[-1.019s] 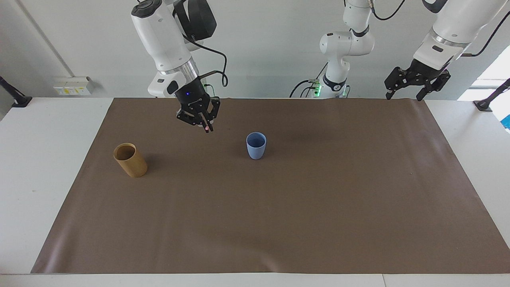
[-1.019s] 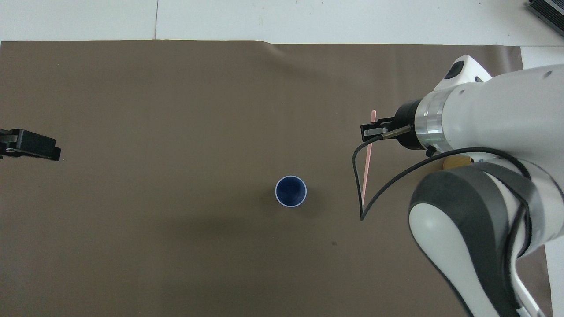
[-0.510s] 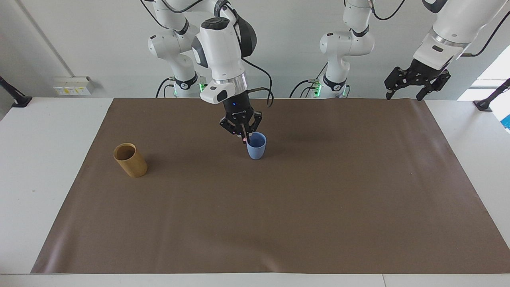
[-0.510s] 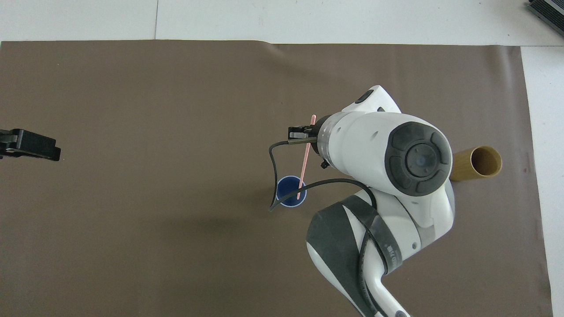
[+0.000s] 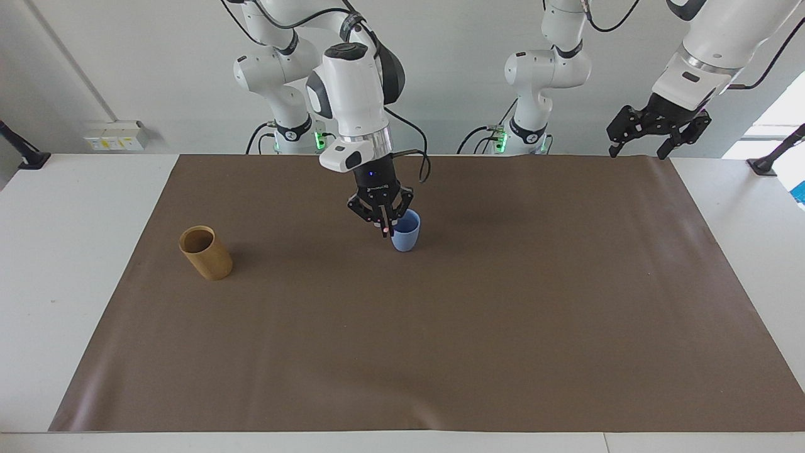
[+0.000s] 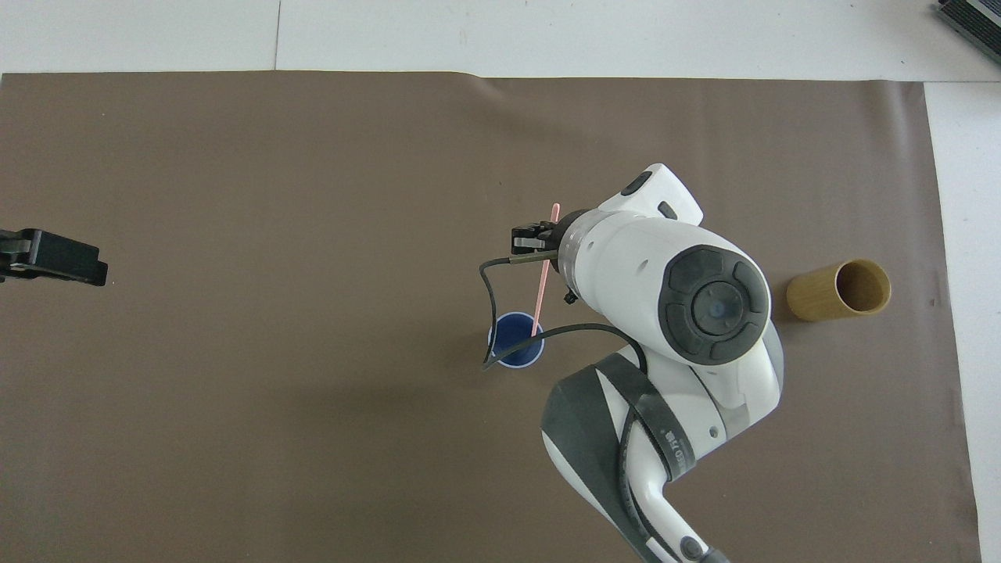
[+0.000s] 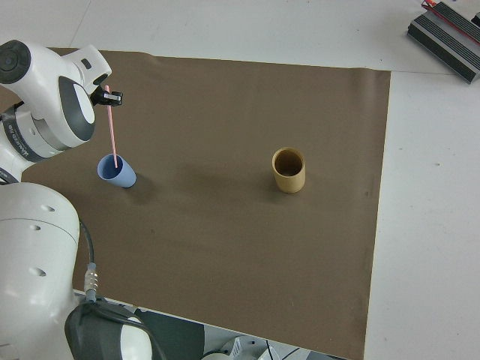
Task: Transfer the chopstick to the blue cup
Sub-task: 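Carry the pink stick with the right gripper over the blue cup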
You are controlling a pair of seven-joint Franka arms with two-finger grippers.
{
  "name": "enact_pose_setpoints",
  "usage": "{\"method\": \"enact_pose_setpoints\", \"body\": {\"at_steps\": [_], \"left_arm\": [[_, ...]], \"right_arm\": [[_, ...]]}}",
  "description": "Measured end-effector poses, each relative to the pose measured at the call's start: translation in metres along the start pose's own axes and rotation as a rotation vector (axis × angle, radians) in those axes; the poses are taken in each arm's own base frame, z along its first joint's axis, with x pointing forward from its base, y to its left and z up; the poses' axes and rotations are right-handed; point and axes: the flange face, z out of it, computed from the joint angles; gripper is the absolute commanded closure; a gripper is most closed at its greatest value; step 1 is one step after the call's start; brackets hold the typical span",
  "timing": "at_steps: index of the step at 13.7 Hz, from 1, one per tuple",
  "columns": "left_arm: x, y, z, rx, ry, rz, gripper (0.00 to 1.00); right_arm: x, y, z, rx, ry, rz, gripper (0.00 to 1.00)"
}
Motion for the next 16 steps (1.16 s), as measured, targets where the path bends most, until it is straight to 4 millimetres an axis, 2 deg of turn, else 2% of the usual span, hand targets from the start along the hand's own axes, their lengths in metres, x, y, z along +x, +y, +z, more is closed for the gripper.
{"method": "enact_pose_setpoints", "body": {"at_steps": [5,7,9,10,11,12,13,16], "left_arm": [[0.000,0.000,0.000,0.000,0.000,0.000,0.00],[0.000,0.000,0.000,0.000,0.000,0.000,0.00],[0.000,0.000,0.000,0.000,0.000,0.000,0.00],[0.000,0.000,0.000,0.000,0.000,0.000,0.00],[0.000,0.000,0.000,0.000,0.000,0.000,0.00],[0.000,0.000,0.000,0.000,0.000,0.000,0.00],[0.000,0.000,0.000,0.000,0.000,0.000,0.00],[0.000,0.000,0.000,0.000,0.000,0.000,0.00]], "right_arm": [[-0.007,-0.004,0.003,0.002,-0.007,-0.004,1.00],[-0.016,-0.010,0.003,0.004,-0.017,0.009,0.97],[-0.025,-0.016,0.003,0.006,-0.024,0.014,0.88],[-0.028,-0.019,0.004,0.008,-0.027,0.014,0.77],[-0.032,-0.021,0.006,0.012,-0.026,0.011,0.59],[-0.035,-0.023,0.009,0.015,-0.025,0.008,0.26],[-0.038,-0.023,0.012,0.014,-0.027,0.007,0.00],[-0.040,-0.022,0.015,0.012,-0.031,0.007,0.00]]}}
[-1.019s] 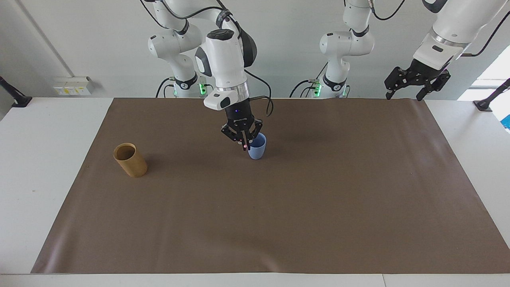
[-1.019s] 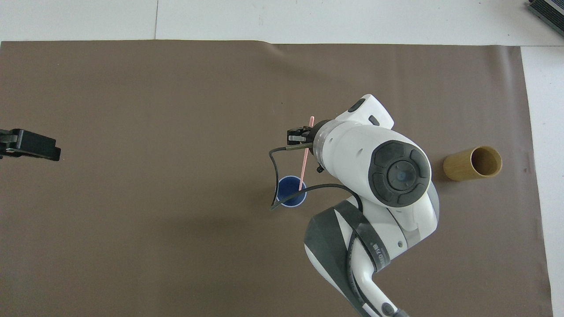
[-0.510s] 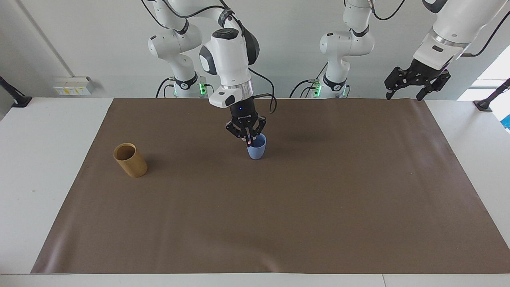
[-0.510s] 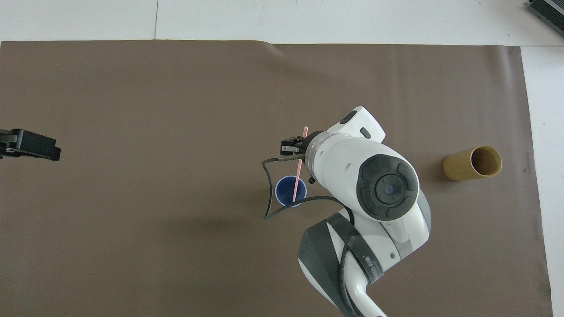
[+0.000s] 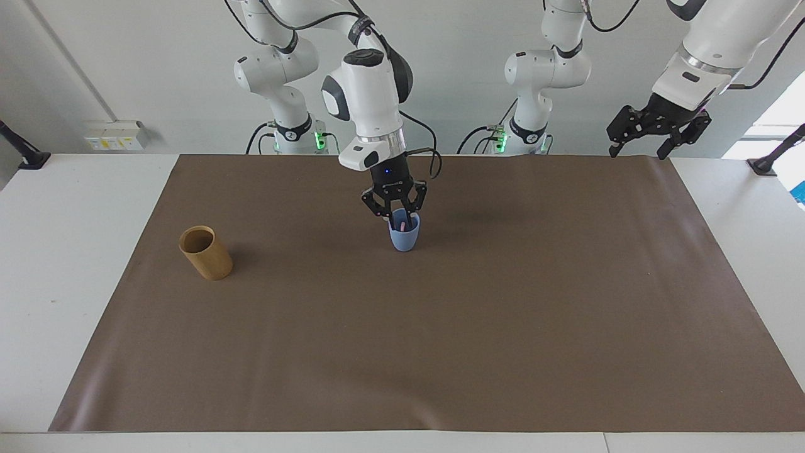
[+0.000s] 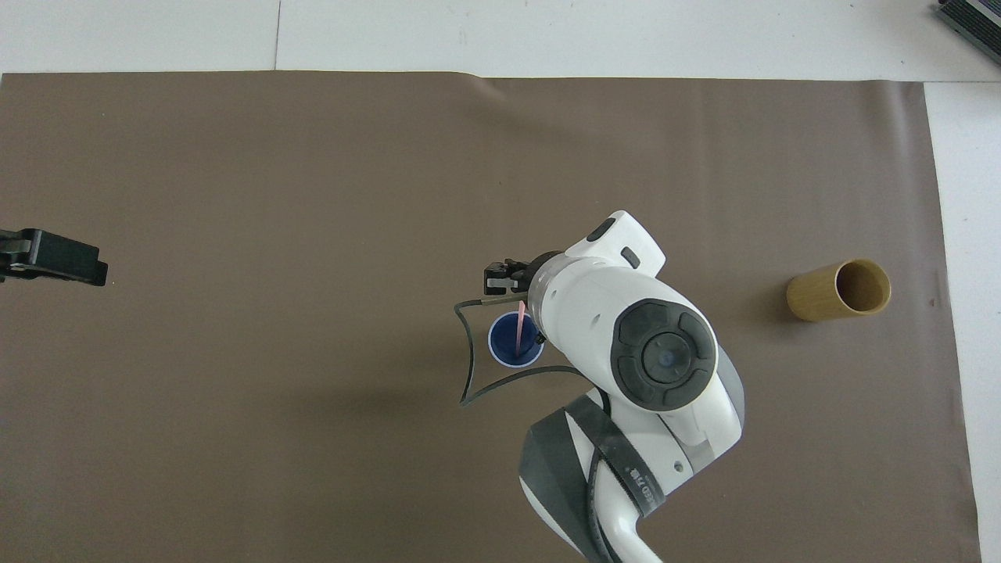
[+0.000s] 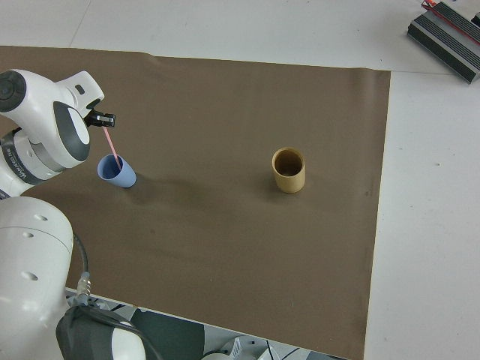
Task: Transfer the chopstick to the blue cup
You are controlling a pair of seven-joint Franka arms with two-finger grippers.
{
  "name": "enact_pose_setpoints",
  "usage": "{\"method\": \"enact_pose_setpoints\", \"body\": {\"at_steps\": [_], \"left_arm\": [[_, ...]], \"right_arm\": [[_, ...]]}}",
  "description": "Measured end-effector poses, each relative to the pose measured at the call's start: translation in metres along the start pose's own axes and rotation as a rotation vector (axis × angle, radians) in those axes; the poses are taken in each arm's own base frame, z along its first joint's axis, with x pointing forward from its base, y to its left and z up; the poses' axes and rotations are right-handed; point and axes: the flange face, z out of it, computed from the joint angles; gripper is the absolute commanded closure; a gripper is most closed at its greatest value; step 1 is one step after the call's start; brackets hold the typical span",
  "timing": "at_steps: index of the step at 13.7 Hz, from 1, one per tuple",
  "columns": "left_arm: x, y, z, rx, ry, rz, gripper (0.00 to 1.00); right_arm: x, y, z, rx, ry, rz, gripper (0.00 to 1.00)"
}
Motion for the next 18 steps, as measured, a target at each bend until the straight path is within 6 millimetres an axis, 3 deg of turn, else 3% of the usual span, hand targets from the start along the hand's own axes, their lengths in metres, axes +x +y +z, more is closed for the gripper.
{"method": "enact_pose_setpoints", "body": {"at_steps": [5,8,12,18], "left_arm": [[0.000,0.000,0.000,0.000,0.000,0.000,0.00],[0.000,0.000,0.000,0.000,0.000,0.000,0.00],[0.000,0.000,0.000,0.000,0.000,0.000,0.00],[0.000,0.000,0.000,0.000,0.000,0.000,0.00]], "right_arm": [[0.006,0.001,-0.006,0.006,0.015,0.007,0.00],[0.033,0.023,-0.034,-0.038,-0.011,0.057,0.00],[0.060,0.071,-0.091,-0.097,-0.046,0.106,0.00],[0.076,0.169,-0.163,-0.196,-0.177,0.106,0.00]]}}
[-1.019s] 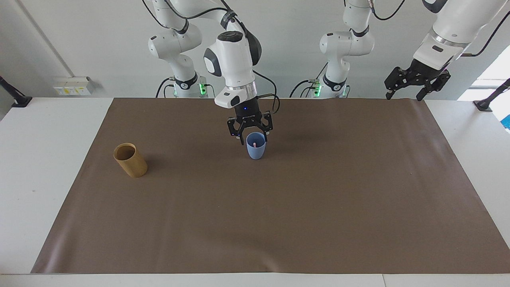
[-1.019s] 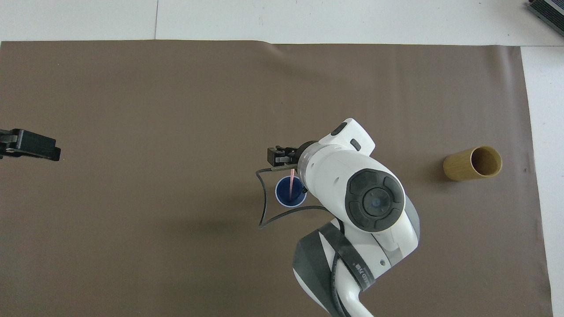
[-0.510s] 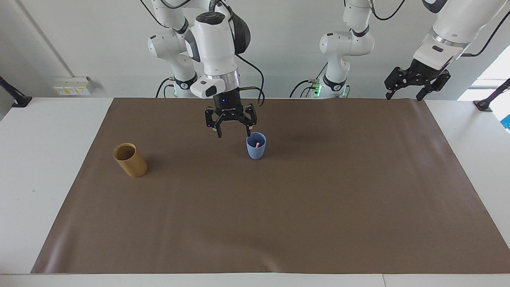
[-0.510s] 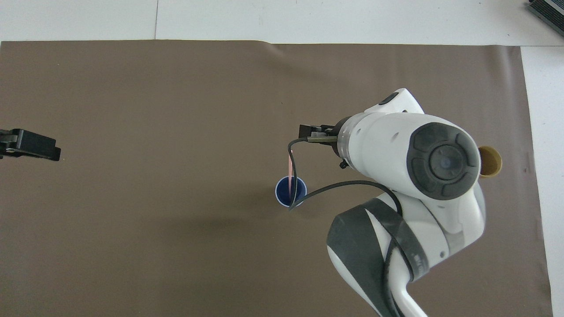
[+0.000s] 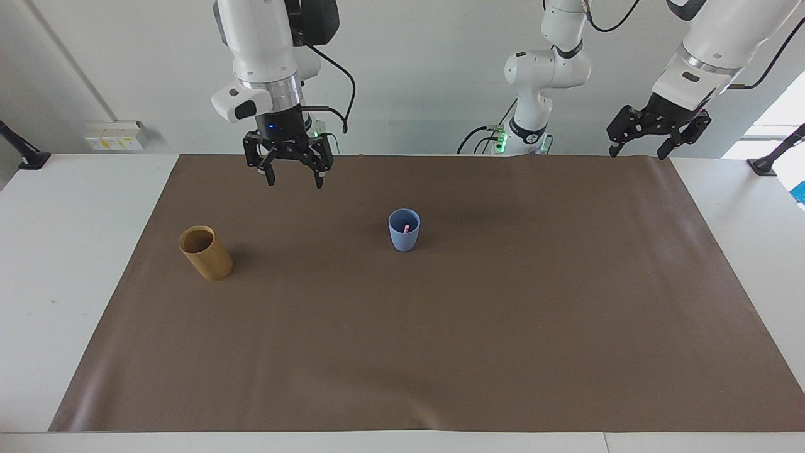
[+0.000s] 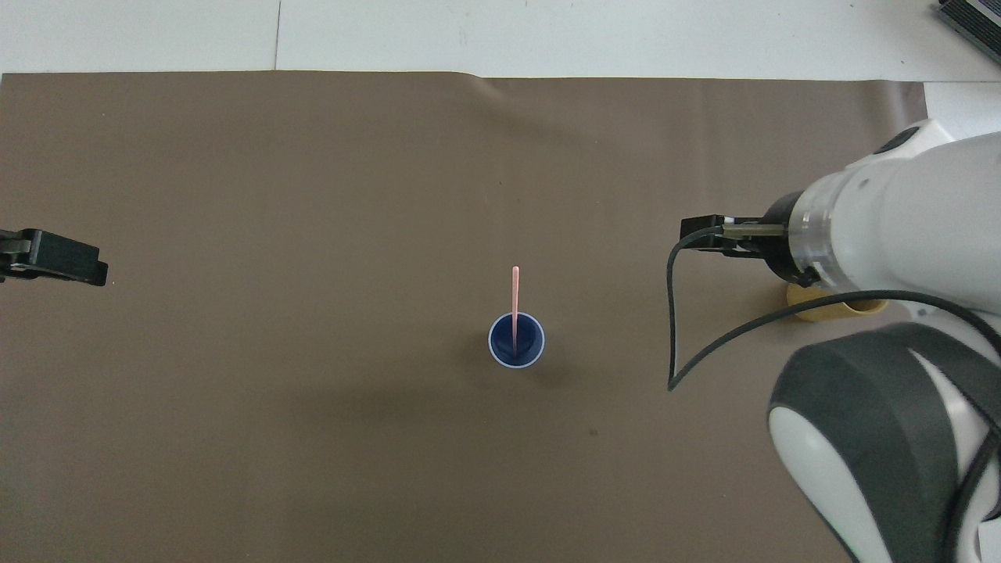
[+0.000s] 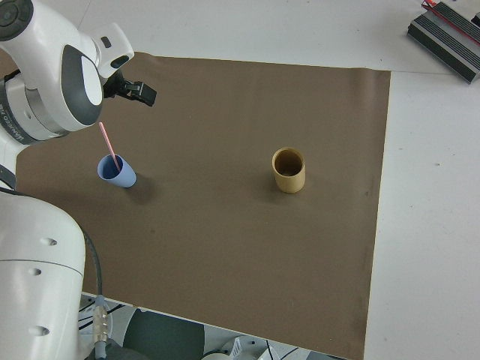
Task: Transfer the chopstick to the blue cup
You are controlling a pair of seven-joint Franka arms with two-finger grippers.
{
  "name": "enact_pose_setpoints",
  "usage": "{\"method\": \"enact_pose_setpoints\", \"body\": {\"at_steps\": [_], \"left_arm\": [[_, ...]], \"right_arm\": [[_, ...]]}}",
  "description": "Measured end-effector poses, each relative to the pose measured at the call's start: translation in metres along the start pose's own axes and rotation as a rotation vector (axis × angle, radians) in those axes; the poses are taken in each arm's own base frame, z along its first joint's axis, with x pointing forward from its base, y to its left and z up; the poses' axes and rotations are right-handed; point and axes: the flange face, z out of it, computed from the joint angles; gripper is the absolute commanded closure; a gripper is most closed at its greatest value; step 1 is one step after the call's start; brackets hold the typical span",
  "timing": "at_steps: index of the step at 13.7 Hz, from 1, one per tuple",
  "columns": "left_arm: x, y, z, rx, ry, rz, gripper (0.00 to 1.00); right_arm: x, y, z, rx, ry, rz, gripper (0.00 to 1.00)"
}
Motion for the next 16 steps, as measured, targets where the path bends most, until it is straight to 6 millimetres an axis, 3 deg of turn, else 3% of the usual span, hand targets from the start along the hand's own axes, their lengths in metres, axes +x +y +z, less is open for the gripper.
{"method": "enact_pose_setpoints", "body": {"at_steps": [4,8,13,16], "left_arm": [[0.000,0.000,0.000,0.000,-0.001,0.000,0.00],[0.000,0.000,0.000,0.000,-0.001,0.000,0.00],[0.000,-0.005,0.000,0.000,-0.001,-0.009,0.00],[0.000,-0.007,0.000,0.000,-0.001,-0.013,0.00]], "right_arm": [[0.010,0.066,-0.022,-0.036,-0.064,0.021,0.00],[0.014,0.119,-0.023,-0.006,-0.126,0.093,0.00],[0.008,0.151,-0.026,0.005,-0.158,0.088,0.00],[0.006,0.158,-0.029,0.005,-0.154,0.026,0.00]]}}
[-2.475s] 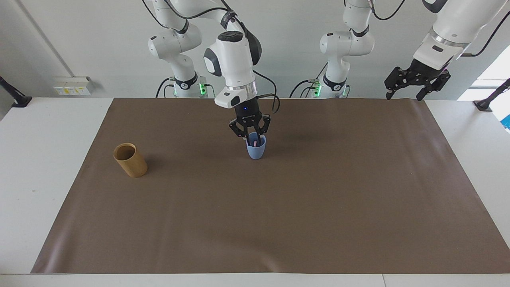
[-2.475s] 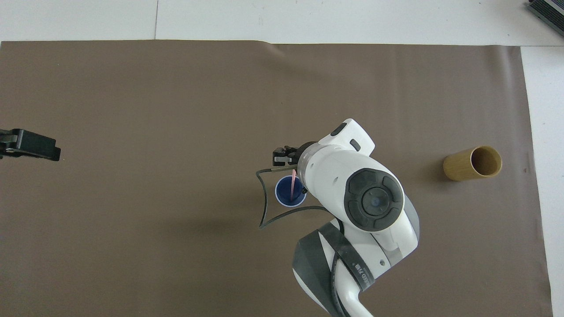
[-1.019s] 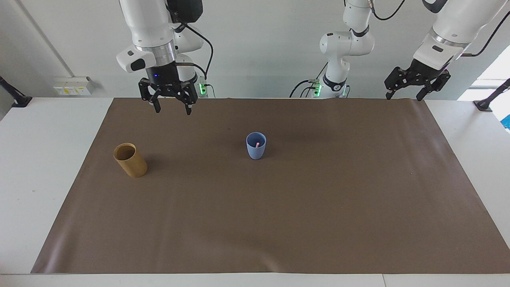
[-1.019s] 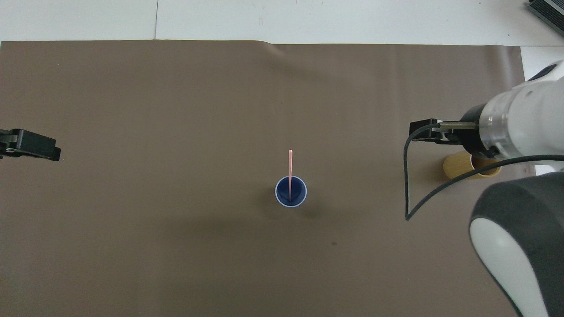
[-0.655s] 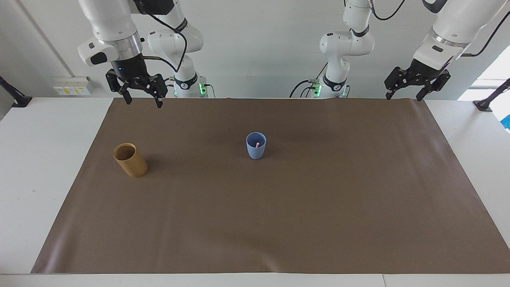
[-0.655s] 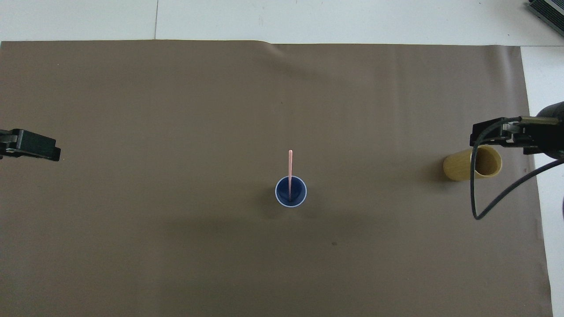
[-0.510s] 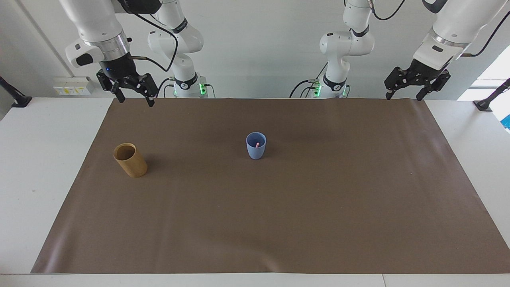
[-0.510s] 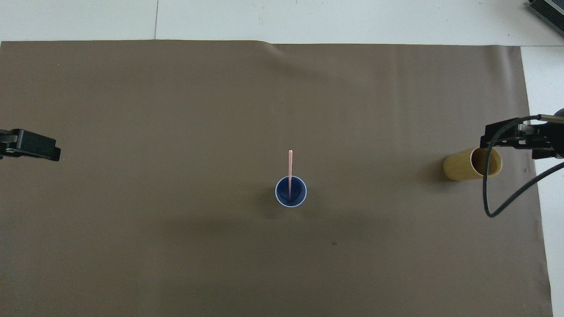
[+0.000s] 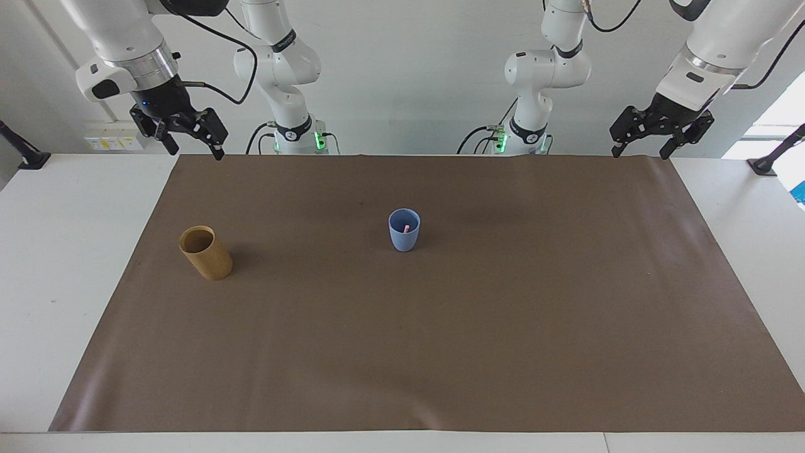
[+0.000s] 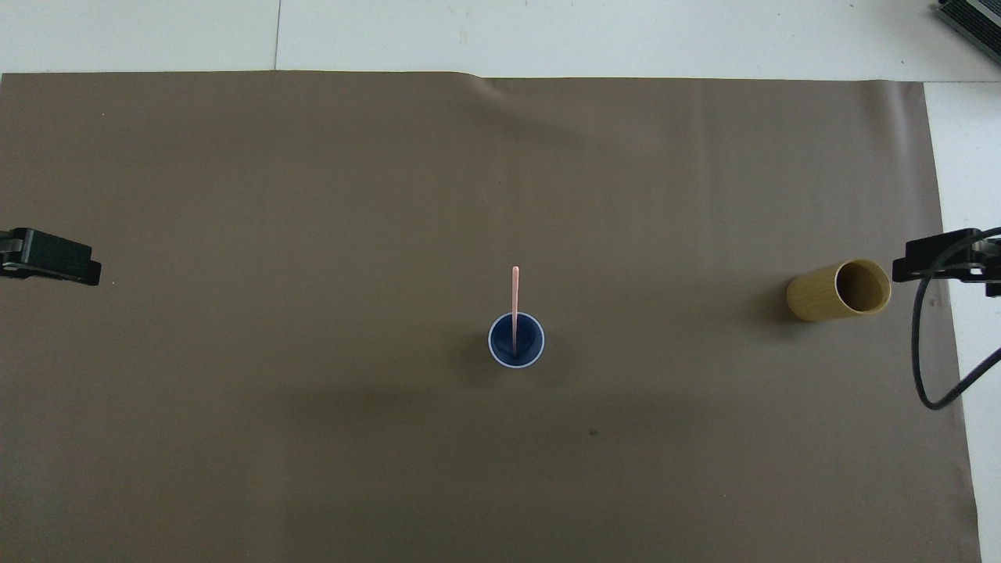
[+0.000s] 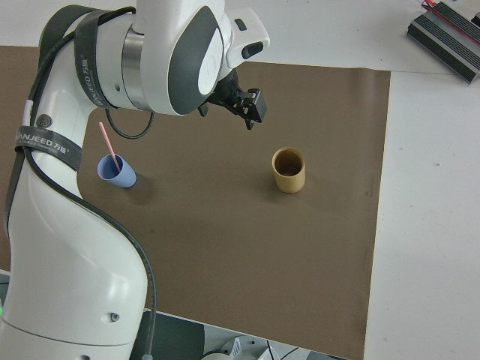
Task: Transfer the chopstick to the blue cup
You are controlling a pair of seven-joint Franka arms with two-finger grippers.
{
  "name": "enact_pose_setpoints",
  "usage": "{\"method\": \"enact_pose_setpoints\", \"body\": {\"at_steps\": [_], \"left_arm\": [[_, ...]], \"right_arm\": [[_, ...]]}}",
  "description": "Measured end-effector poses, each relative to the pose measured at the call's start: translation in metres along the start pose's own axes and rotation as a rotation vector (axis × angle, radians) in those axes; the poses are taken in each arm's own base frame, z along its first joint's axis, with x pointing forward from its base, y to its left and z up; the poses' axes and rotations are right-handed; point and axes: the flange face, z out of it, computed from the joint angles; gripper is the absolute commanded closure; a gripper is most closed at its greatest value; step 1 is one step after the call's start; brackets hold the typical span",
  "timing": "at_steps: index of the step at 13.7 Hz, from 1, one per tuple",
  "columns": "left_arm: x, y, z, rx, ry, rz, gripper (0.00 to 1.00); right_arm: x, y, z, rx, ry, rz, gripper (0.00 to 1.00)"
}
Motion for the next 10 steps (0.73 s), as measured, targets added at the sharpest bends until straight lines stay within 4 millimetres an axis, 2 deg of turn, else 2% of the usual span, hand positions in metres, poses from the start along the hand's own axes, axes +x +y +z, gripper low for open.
{"method": "enact_pose_setpoints", "body": {"at_steps": [10], "left_arm": [[0.000,-0.003,0.000,0.000,0.000,-0.006,0.00]], "right_arm": [[-0.003,-0.013,-0.005,-0.027,-0.006,-0.063,0.00]]}}
